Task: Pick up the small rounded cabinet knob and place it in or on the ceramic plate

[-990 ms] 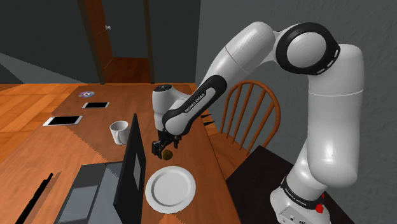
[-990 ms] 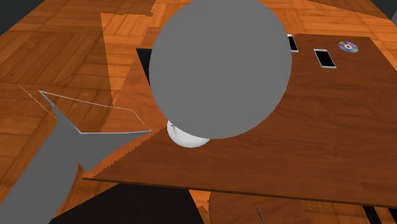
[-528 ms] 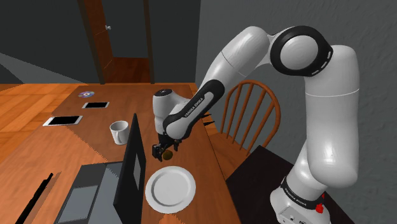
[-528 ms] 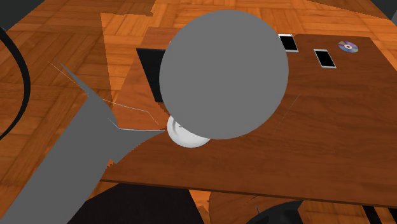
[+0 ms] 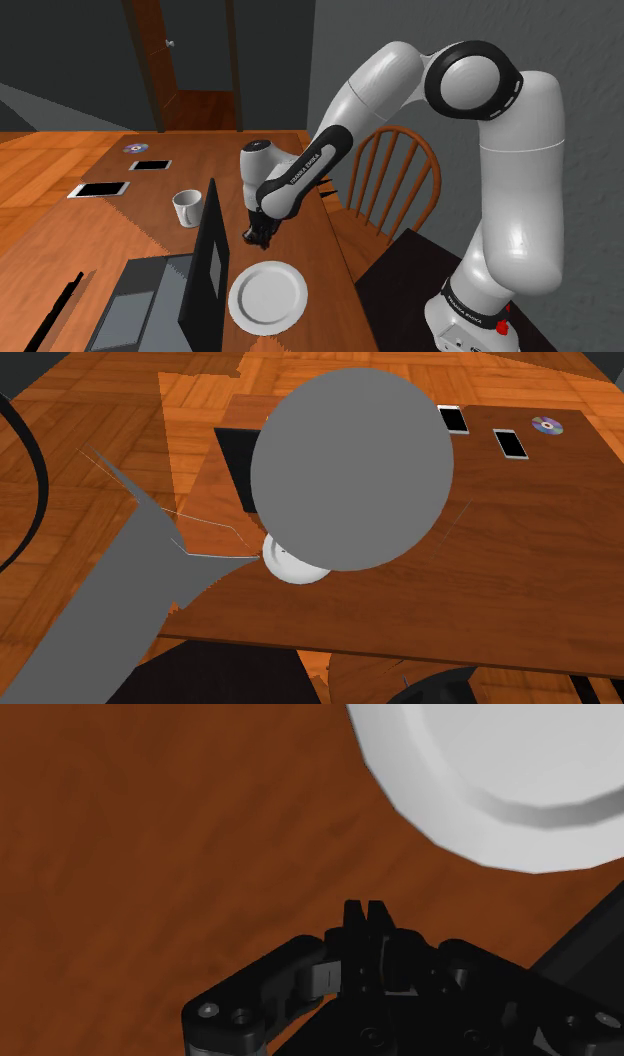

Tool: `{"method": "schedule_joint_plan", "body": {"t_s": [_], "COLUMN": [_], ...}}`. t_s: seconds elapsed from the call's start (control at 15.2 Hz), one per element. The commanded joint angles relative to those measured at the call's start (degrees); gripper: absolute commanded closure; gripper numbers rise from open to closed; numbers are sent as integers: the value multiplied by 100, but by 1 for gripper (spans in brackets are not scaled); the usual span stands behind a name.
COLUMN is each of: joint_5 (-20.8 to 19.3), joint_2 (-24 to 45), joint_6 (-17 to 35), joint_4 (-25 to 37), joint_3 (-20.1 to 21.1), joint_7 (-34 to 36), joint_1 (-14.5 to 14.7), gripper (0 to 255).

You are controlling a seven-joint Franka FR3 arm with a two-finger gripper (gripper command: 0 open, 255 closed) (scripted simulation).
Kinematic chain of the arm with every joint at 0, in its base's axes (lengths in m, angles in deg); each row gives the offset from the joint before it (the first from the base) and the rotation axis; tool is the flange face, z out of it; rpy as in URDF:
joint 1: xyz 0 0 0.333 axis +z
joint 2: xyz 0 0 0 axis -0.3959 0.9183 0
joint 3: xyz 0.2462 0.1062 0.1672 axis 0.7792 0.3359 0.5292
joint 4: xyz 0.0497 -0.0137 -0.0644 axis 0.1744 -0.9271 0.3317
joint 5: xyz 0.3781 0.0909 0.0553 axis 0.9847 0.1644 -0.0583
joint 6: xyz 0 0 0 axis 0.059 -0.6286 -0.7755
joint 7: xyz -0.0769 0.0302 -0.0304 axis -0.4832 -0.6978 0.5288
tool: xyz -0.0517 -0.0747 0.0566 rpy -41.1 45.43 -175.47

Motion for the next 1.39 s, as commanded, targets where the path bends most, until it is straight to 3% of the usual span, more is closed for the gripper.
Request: {"method": "schedule_joint_plan", "body": {"t_s": [0.0,0.26,0.33,0.66,1.32], "joint_5": [0,0,0,266,152], "joint_2": [0,0,0,217,624], "joint_6": [0,0,0,-850,-410], "joint_4": [0,0,0,1093,1054], "joint_3": [0,0,0,-195,-271], "joint_7": [0,0,0,979,1053], "joint_1": [0,0,0,173,228], "gripper": [255,255,0,0,0]}}
